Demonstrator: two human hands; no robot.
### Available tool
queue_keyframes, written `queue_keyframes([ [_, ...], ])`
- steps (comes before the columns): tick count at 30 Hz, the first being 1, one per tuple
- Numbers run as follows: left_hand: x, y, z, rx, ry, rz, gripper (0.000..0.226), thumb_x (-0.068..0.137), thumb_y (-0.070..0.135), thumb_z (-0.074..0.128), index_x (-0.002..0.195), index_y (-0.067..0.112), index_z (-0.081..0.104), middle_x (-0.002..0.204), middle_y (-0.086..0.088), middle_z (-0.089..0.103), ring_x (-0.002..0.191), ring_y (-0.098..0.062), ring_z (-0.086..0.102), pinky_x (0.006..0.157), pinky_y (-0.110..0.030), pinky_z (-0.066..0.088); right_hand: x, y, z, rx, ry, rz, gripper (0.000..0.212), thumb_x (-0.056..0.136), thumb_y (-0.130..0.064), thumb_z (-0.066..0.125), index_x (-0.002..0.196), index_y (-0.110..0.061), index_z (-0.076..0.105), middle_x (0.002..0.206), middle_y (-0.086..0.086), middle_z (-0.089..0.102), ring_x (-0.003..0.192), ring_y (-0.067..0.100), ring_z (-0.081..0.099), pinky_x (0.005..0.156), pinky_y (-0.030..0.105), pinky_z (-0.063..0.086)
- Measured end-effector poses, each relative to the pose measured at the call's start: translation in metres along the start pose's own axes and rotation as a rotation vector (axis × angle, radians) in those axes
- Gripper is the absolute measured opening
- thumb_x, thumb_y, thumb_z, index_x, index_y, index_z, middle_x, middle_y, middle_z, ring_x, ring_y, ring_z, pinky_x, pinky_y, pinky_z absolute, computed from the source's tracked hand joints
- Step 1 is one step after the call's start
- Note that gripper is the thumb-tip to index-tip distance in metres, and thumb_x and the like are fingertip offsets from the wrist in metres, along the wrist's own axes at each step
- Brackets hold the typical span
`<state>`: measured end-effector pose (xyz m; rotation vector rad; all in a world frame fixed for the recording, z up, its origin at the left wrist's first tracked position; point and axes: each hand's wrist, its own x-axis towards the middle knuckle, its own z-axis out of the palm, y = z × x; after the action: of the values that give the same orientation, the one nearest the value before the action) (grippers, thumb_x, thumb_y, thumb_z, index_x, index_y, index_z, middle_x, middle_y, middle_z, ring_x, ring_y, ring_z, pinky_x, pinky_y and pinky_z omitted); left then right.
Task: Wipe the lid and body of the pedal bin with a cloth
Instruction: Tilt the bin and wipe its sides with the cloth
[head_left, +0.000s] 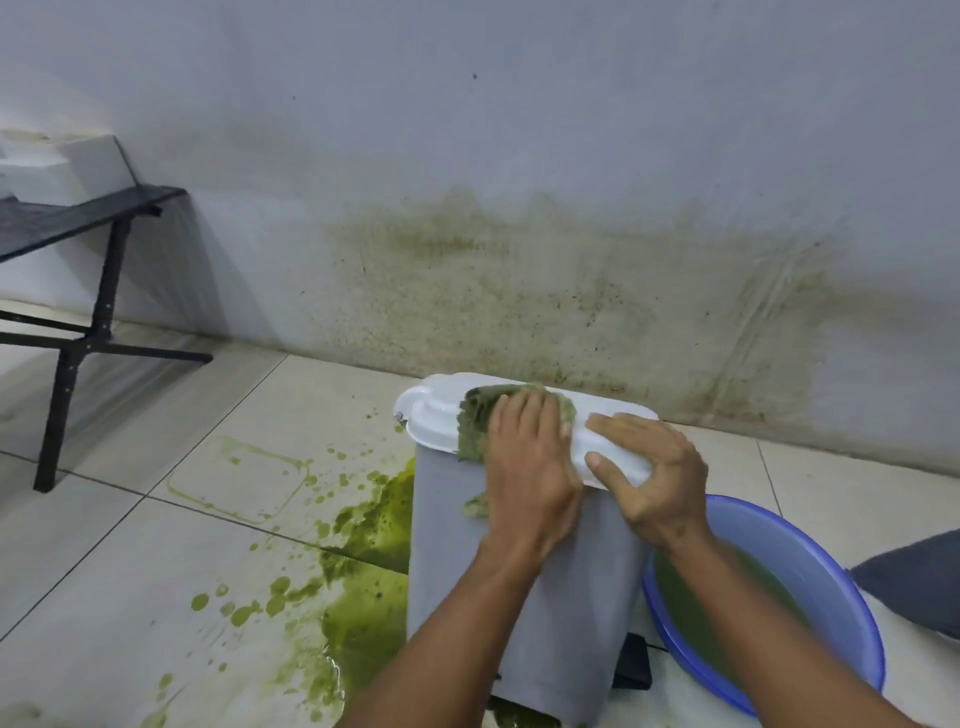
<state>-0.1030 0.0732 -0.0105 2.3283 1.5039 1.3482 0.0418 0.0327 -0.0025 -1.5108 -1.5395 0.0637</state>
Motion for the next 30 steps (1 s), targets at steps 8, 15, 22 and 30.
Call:
queue_keyframes([
  [8, -0.005, -0.034, -0.038, 0.1, -0.151, 0.187, 0.049, 0.106, 0.035, 0.037, 0.141, 0.01, 0.061, 0.149, -0.007, 0.056, 0.139, -0.028, 0.051, 0.11, -0.042, 0.042, -0.005, -0.01, -0.007, 0.19, 0.008, 0.093, 0.038, 0.084, -0.05, 0.052, 0.104, -0.031, 0.078, 0.109, -0.018, 0.073, 0.113, 0.009, 0.064, 0.1, 0.034, 0.047],
  [15, -0.024, -0.085, -0.077, -0.066, -0.056, 0.057, 0.044, 0.105, 0.023, 0.045, 0.142, 0.002, 0.056, 0.151, -0.002, 0.049, 0.147, -0.012, 0.033, 0.125, -0.034, 0.023, -0.016, -0.019, -0.005, 0.203, 0.065, 0.141, 0.034, 0.088, -0.05, 0.047, 0.098, -0.038, 0.077, 0.102, -0.034, 0.067, 0.112, 0.004, 0.063, 0.096, 0.027, 0.044],
  [22, -0.064, -0.029, -0.04, -0.04, 0.054, 0.141, 0.039, 0.097, 0.008, 0.045, 0.124, -0.008, 0.067, 0.13, -0.021, 0.064, 0.132, -0.037, 0.043, 0.111, -0.046, 0.036, -0.018, -0.024, -0.007, 0.236, 0.044, 0.19, 0.04, 0.087, -0.054, 0.044, 0.098, -0.036, 0.078, 0.103, -0.025, 0.072, 0.114, 0.003, 0.062, 0.098, 0.019, 0.039],
  [30, -0.056, 0.036, -0.026, -0.089, -0.127, 0.441, 0.044, 0.084, -0.002, 0.05, 0.125, -0.009, 0.066, 0.124, -0.022, 0.067, 0.117, -0.036, 0.056, 0.117, -0.047, 0.037, -0.017, -0.017, -0.008, 0.259, 0.032, 0.188, 0.044, 0.089, -0.053, 0.04, 0.104, -0.035, 0.077, 0.109, -0.004, 0.075, 0.116, 0.009, 0.063, 0.097, 0.039, 0.048],
])
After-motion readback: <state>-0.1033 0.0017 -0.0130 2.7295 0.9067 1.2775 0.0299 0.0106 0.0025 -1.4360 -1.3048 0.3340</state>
